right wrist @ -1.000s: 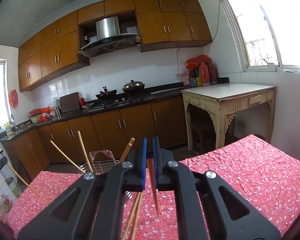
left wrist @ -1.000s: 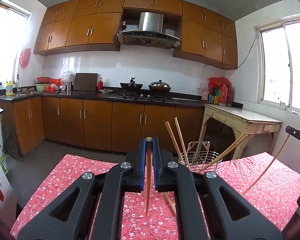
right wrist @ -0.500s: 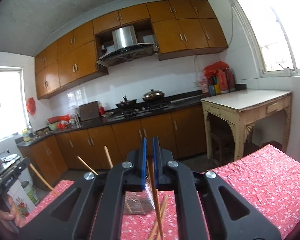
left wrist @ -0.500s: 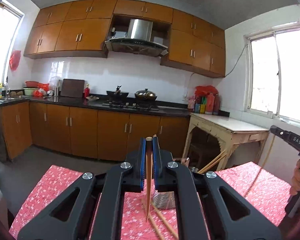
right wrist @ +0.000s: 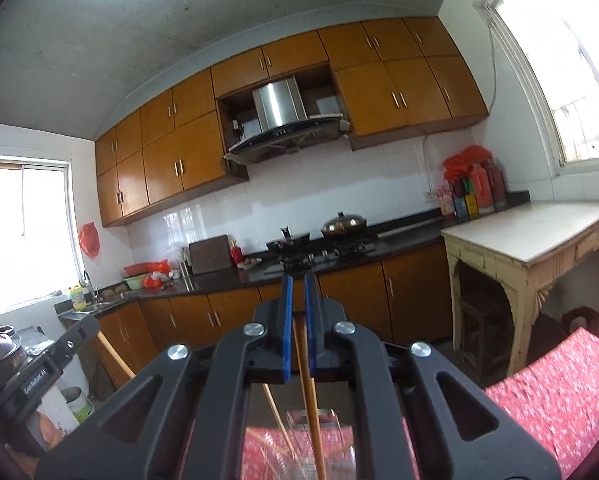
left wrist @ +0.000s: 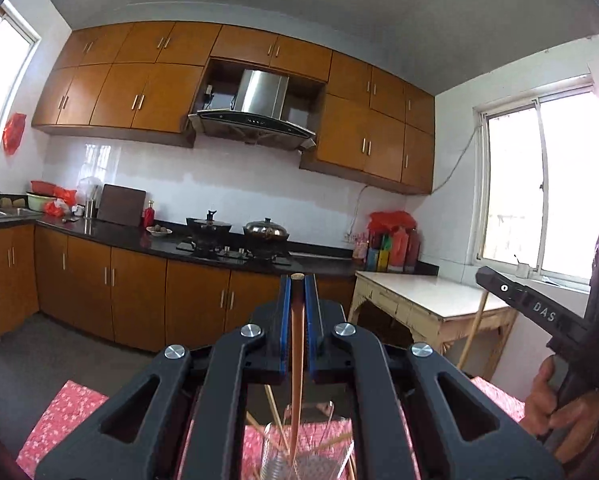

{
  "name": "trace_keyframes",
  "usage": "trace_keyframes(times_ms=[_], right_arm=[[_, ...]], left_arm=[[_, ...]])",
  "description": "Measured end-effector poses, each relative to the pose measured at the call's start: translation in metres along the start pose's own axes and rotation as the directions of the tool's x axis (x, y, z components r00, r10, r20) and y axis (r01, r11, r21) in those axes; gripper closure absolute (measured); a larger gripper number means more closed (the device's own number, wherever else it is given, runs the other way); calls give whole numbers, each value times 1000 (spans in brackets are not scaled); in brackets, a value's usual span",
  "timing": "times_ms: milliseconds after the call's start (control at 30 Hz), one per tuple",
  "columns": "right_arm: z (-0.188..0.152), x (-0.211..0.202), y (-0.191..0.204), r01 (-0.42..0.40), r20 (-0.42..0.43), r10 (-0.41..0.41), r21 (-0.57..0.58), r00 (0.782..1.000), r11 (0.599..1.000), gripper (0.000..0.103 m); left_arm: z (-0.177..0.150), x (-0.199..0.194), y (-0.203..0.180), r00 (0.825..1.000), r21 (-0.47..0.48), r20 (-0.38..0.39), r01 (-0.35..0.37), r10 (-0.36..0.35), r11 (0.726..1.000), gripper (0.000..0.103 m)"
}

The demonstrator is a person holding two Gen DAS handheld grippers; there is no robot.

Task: Organize utensils
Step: 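Open the right tool to drop its chopstick in the holder while the left tool releases its own, then return to the table and close the right tool on another chopstick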

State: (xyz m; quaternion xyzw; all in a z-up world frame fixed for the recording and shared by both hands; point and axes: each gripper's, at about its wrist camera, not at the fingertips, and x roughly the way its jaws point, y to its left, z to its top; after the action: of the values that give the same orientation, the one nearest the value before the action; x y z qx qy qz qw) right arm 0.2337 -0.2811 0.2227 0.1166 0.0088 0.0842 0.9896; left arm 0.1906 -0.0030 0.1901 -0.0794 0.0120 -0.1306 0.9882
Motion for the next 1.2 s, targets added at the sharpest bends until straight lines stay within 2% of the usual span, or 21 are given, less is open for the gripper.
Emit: trace_keyframes(times_ms=[133, 333, 500, 600, 633, 700, 767, 867, 1033, 1200], right_arm=[[2, 38, 11, 13, 28, -12, -34, 1000, 999, 96], [-19, 86, 6, 16, 36, -15, -29, 999, 999, 96], [-57, 121, -9, 43, -51, -44, -16, 998, 999, 96], [-77, 135, -22, 83, -128, -84, -11, 988, 996, 95], [-81, 135, -27, 100, -143, -102, -15, 984, 995, 94], [-85, 131, -32, 130, -159, -133, -29, 978, 991, 84], [-85, 121, -35, 150, -153, -154, -43, 976, 988, 70], [-83, 102, -39, 171, -158, -179, -65, 971, 983, 68], [-89, 71, -54, 201, -211, -208, -58, 955, 978, 67], [-113, 28, -68, 218, -271, -225, -55, 936, 974, 67]], left_arm=[[-3, 25, -5, 999, 25, 12, -31, 31, 999, 97], [-24, 67, -1, 998, 13, -33, -61, 61, 998, 97], [-51, 91, 8, 991, 4, -106, -81, 81, 997, 97], [-63, 97, 16, 983, -12, -159, -98, 95, 995, 96], [-68, 99, 19, 978, -18, -183, -107, 102, 994, 96], [-69, 96, 23, 973, -38, -205, -114, 103, 993, 96], [-67, 90, 26, 973, -38, -204, -119, 108, 992, 96], [-62, 78, 28, 973, -28, -197, -129, 121, 991, 95], [-61, 52, 33, 967, -14, -208, -153, 147, 988, 94], [-68, 25, 38, 960, -7, -227, -168, 162, 986, 93]])
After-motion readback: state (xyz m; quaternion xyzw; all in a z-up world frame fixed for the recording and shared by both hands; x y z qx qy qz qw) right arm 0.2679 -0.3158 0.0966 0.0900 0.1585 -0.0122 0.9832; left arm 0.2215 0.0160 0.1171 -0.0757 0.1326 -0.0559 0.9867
